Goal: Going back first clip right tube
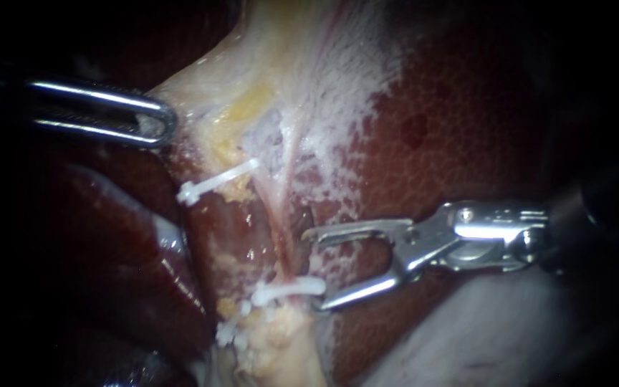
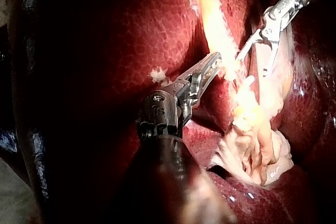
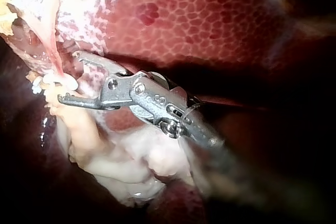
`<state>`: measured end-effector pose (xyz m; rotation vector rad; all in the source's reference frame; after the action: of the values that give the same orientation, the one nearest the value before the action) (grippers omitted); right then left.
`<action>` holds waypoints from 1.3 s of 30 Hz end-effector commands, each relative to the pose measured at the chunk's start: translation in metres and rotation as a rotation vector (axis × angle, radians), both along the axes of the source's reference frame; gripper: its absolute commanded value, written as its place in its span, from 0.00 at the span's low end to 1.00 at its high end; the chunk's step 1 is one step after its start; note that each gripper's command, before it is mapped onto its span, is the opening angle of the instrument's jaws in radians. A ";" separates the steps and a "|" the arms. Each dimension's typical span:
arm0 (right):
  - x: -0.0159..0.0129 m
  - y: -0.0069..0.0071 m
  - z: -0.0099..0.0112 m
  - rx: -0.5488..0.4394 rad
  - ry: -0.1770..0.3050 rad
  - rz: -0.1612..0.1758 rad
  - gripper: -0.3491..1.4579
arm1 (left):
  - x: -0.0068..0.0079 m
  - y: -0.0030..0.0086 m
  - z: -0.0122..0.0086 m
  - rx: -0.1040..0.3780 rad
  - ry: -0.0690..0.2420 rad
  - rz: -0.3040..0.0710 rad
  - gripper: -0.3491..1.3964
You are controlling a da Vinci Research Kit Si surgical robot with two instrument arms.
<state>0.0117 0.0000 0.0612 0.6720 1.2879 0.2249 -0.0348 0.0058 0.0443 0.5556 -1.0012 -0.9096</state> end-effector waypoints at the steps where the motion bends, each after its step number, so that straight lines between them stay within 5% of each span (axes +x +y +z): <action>1: -0.0005 0.0002 -0.0003 0.000 0.002 -0.002 0.52 | 0.0000 0.0000 0.0002 0.001 0.000 -0.001 0.00; 15: -0.0052 0.0030 -0.0041 -0.033 0.000 0.024 0.52 | 0.0004 0.0000 0.0014 -0.003 0.000 0.001 0.00; 26: -0.0052 0.0028 -0.0048 -0.036 0.002 0.023 0.52 | 0.0002 -0.0002 0.0026 -0.006 -0.002 0.005 0.00; 39: -0.0057 0.0027 -0.0052 -0.047 0.003 0.025 0.52 | -0.0031 -0.0027 0.0093 0.029 -0.002 0.037 0.00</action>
<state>0.0060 0.0027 0.0558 0.6147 1.3014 0.2116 -0.0384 0.0030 0.0538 0.5979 -0.9755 -0.8920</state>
